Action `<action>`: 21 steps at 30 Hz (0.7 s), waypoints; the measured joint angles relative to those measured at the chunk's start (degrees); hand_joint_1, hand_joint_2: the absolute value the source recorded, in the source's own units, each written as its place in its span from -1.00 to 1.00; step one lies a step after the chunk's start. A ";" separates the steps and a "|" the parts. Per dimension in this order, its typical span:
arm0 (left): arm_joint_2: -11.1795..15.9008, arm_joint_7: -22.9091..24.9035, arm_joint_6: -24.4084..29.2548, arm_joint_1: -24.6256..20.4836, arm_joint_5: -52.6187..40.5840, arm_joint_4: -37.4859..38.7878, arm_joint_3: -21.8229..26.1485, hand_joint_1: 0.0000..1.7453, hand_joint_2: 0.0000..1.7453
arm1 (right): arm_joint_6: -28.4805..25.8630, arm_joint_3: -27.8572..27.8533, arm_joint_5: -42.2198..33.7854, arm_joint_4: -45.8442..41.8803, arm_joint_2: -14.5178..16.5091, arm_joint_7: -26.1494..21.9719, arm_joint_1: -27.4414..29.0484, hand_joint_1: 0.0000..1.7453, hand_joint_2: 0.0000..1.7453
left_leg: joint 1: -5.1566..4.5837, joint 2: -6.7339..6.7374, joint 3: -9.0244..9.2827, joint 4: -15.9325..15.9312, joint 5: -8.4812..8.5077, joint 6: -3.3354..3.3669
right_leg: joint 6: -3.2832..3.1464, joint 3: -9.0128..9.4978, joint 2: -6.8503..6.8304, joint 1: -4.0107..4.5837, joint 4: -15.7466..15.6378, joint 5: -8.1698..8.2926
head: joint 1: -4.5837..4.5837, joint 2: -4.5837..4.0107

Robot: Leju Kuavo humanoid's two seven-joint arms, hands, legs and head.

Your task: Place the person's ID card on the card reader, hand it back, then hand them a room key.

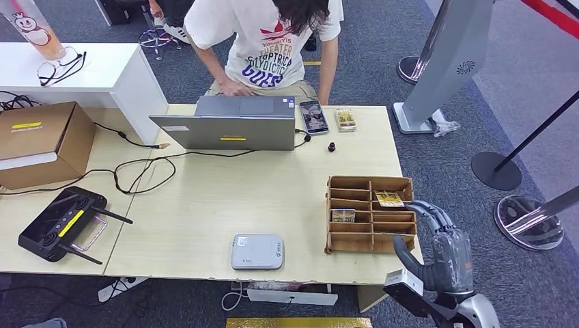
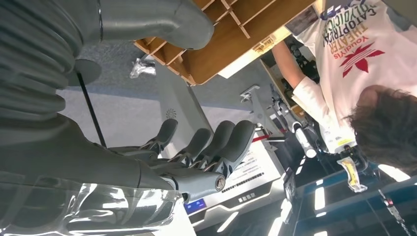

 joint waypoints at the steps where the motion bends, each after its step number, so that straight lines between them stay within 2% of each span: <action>1: 0.01 -0.01 0.00 0.00 0.00 0.00 0.00 -1.00 -1.00 | -0.11 0.07 0.21 0.16 -0.06 0.11 -0.04 -0.14 1.00 | 0.00 0.00 0.00 0.00 0.00 0.00 | 0.00 0.00 0.00 0.00 0.00 0.00 | 0.00 0.00; 4: 0.05 -0.09 0.01 0.00 0.01 0.00 0.00 -1.00 -1.00 | -0.61 0.32 1.52 0.85 -0.15 0.57 -0.30 -0.17 1.00 | 0.00 0.00 -0.01 0.00 0.00 0.00 | 0.00 0.00 0.00 0.00 0.00 0.00 | 0.00 0.00; 8: 0.14 -0.34 0.03 0.00 0.02 0.00 0.00 -1.00 -1.00 | -1.11 0.76 2.82 2.12 -0.17 1.08 -0.88 -0.31 1.00 | 0.00 0.00 0.00 0.00 0.00 0.00 | 0.00 0.01 0.00 0.00 0.00 0.00 | 0.00 0.00; 14: 0.21 -0.60 0.04 0.00 -0.01 0.00 0.00 -1.00 -1.00 | -1.66 1.12 2.93 3.49 -0.17 1.55 -1.22 -0.22 1.00 | 0.00 -0.01 0.00 0.00 0.00 0.00 | 0.00 0.00 -0.01 0.00 0.00 0.00 | 0.00 0.00; 21: 0.23 -0.61 -0.02 -0.02 -0.23 0.00 0.00 -1.00 -1.00 | -2.04 1.15 3.35 4.81 -0.19 2.21 -1.24 -0.32 1.00 | 0.00 -0.01 0.00 0.00 0.00 0.00 | 0.00 0.00 -0.01 0.00 0.00 0.00 | 0.00 0.00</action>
